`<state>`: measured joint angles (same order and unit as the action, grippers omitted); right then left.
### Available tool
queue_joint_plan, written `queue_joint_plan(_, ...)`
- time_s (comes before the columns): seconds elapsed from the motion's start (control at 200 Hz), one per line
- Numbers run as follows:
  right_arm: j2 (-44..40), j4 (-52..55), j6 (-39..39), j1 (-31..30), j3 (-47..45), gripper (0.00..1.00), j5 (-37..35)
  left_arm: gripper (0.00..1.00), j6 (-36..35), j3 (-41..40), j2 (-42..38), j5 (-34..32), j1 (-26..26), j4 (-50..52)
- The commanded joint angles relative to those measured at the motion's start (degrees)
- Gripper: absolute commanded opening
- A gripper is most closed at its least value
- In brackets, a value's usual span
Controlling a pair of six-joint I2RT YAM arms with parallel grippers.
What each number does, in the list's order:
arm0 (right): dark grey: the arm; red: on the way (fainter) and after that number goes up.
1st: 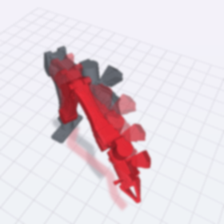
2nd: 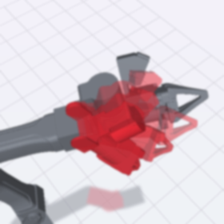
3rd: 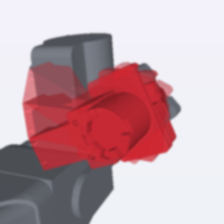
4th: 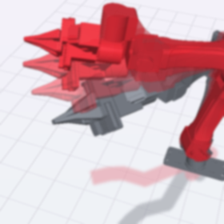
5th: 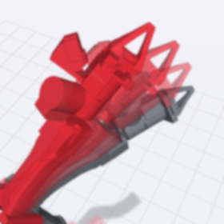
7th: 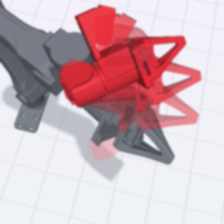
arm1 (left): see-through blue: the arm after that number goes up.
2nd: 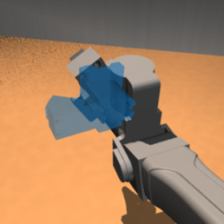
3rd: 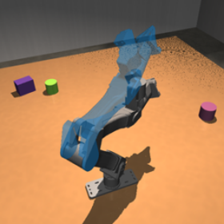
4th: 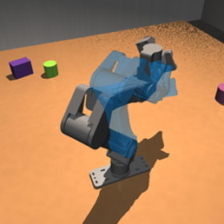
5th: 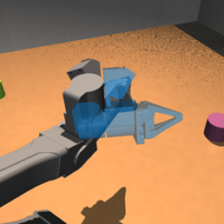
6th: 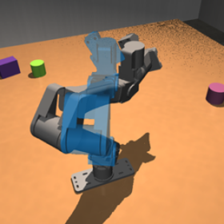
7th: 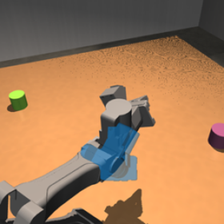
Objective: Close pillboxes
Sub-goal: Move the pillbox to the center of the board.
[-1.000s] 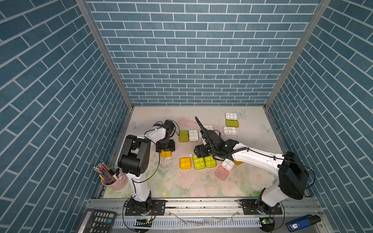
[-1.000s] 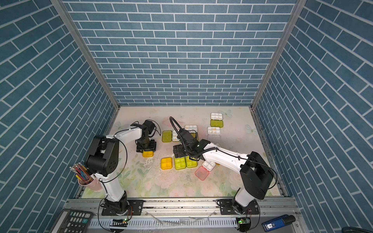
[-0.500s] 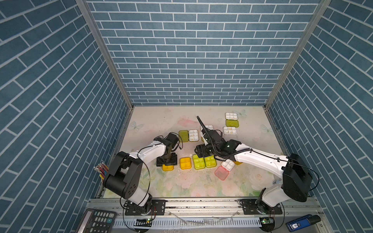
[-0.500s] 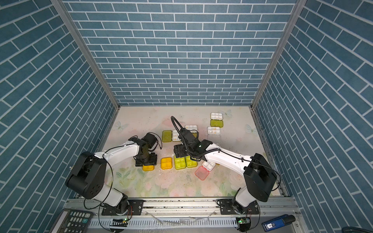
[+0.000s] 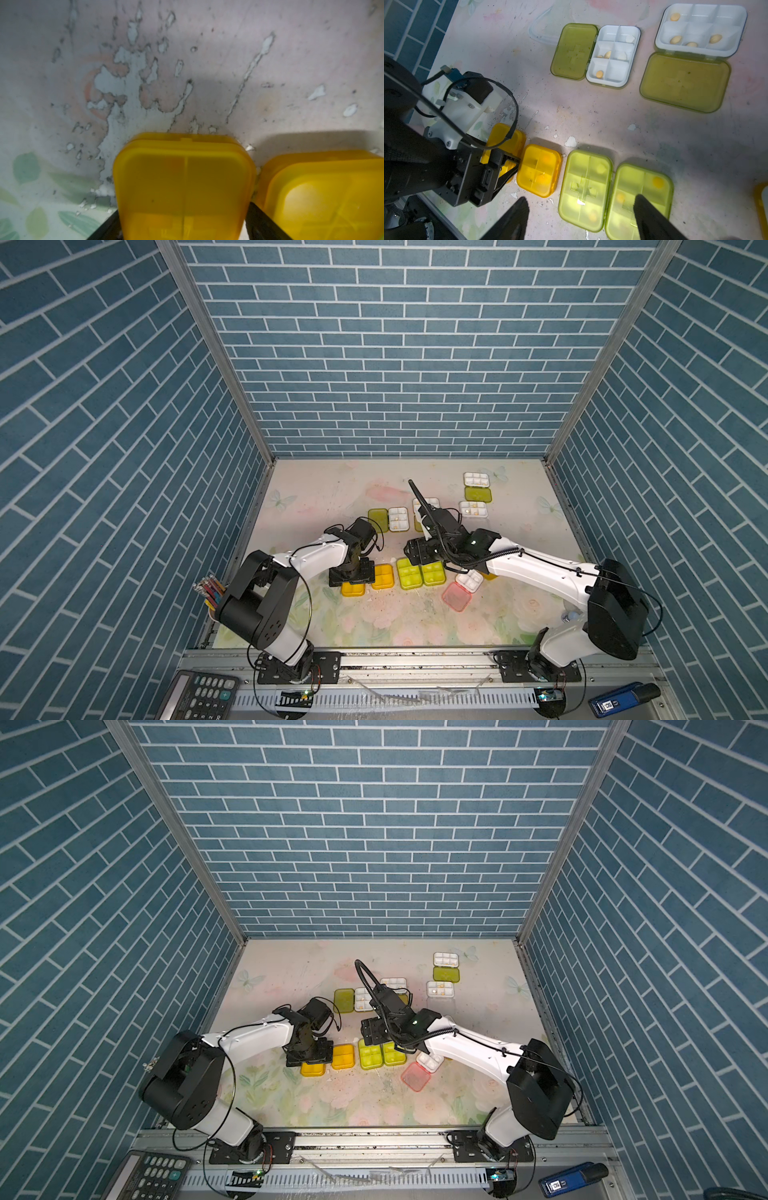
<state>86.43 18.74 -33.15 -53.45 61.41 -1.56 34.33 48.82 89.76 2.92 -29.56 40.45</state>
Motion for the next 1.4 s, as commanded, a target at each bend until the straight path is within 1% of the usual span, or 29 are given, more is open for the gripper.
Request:
queue_joint_plan(0.0,-1.62,1.22,0.18,0.37,-0.2,0.81,-1.32,0.91,0.39,0.3,0.01,0.19,-0.15,0.99)
queue_joint_plan(0.26,-2.41,2.18,0.89,0.83,0.03,0.81,-1.9,0.97,-0.14,1.75,-3.12,-0.89,-0.07,4.02)
queue_joint_plan(0.425,-2.59,3.04,1.48,1.17,0.66,0.81,-2.07,0.97,-1.25,4.54,-6.34,-1.98,0.03,7.46)
queue_joint_plan(0.53,-2.59,3.75,2.01,1.58,1.25,0.81,-2.63,0.97,-3.56,9.21,-9.12,-3.42,0.42,10.94)
queue_joint_plan(0.63,-1.45,4.15,2.5,2.3,2.42,0.82,-3.16,1.0,-6.57,15.78,-11.02,-4.55,1.06,12.04)
queue_joint_plan(0.71,0.53,4.93,2.8,3.18,4.15,0.84,-3.91,1.0,-9.19,21.11,-11.37,-6.11,1.52,10.3)
queue_joint_plan(0.785,3.42,6.19,3.5,3.81,6.92,0.85,-5.05,1.0,-10.49,25.76,-10.97,-9.12,2.24,7.44)
queue_joint_plan(0.845,6.21,7.29,4.28,4.12,9.58,0.87,-6.48,1.0,-11.51,28.57,-10.33,-9.27,3.47,3.95)
queue_joint_plan(0.92,10.03,8.62,4.89,4.5,13.71,0.89,-8.19,1.0,-12.99,29.49,-9.59,-5.78,5.83,-2.9)
queue_joint_plan(0.975,13.09,9.97,5.1,4.99,16.98,0.92,-9.09,0.99,-12.42,29.12,-8.9,-0.61,8.19,-8.11)
queue_joint_plan(1.04,16.61,11.15,5.15,5.49,20.51,0.93,-9.04,0.94,-9.43,27.22,-7.7,3.26,10.6,-13.73)
queue_joint_plan(1.075,18.59,11.68,5.26,5.78,22.54,0.94,-8.74,0.91,-7.56,25.61,-7.14,4.23,11.59,-16.75)
queue_joint_plan(1.115,20.75,12.49,5.28,6.05,24.86,0.94,-8.42,0.91,-5.29,23.77,-6.34,5.07,12.69,-19.22)
queue_joint_plan(1.155,23.03,13.82,5.28,6.3,27.43,0.94,-7.92,0.89,-4.02,22.31,-5.49,6.94,14.28,-20.61)
queue_joint_plan(1.215,25.75,14.69,5.46,6.58,30.78,0.95,-7.37,0.87,-2.0,21.56,-3.7,12.6,17.41,-20.59)
queue_joint_plan(1.275,28.33,15.21,5.55,6.89,33.87,0.96,-6.76,0.86,2.14,20.37,-2.19,17.99,20.45,-21.48)
queue_joint_plan(1.32,30.66,16.16,5.55,7.33,36.4,0.96,-6.09,0.85,5.66,18.58,-1.34,20.65,22.35,-23.4)
queue_joint_plan(1.395,34.52,18.51,5.61,7.86,40.81,0.96,-5.48,0.84,8.51,18.22,0.54,24.0,24.75,-23.76)
